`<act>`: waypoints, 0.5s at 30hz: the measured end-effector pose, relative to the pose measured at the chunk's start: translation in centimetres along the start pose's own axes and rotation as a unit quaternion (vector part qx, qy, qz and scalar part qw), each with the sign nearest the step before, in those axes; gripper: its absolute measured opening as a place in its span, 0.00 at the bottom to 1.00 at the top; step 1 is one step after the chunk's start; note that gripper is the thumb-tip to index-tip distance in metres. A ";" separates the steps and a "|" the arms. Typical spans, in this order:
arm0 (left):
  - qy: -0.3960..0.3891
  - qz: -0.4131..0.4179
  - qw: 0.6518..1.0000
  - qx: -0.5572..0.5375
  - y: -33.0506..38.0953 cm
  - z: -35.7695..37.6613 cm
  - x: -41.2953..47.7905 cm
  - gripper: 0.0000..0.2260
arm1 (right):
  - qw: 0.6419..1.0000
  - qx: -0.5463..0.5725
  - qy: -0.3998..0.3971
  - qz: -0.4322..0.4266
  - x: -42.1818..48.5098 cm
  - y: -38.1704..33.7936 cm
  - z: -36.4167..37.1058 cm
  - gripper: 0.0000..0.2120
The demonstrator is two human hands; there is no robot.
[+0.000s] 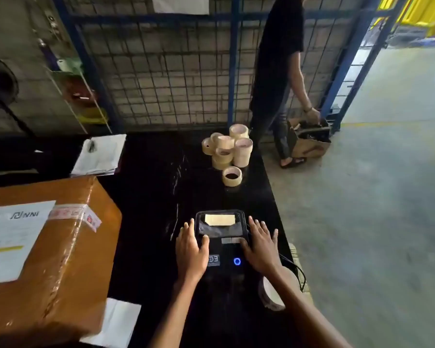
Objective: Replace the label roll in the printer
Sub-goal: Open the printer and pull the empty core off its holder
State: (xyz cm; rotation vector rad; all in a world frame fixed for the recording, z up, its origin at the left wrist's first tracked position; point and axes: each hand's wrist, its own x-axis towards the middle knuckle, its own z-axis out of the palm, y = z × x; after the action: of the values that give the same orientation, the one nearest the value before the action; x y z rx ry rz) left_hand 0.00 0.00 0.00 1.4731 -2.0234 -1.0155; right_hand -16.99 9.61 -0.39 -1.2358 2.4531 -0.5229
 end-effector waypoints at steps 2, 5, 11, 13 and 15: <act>-0.016 -0.077 0.996 -0.029 -1.7 0.6 -1.3 0.29 | 0.998 0.000 -0.053 0.036 -1.5 0.7 1.4 0.34; -0.044 -0.138 0.987 -0.072 -4.3 1.4 -3.6 0.27 | 0.994 0.033 -0.086 0.065 -3.9 2.1 3.6 0.32; -0.044 -0.157 0.980 -0.118 -5.7 1.5 -4.4 0.25 | 0.994 0.072 -0.057 0.063 -5.4 3.1 4.4 0.28; -0.048 -0.153 0.979 -0.124 -5.7 1.3 -4.4 0.26 | 0.994 0.086 -0.049 0.053 -5.8 3.4 4.6 0.27; -0.059 -0.148 0.978 -0.133 -6.0 1.3 -4.6 0.27 | 0.995 0.080 -0.043 0.044 -5.9 3.6 4.8 0.27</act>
State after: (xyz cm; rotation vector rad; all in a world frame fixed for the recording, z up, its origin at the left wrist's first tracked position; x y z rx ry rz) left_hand 4.37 3.69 -5.11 1.6262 -1.6905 -1.4628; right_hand -13.97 15.61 -5.42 -1.0604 2.3317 -0.6166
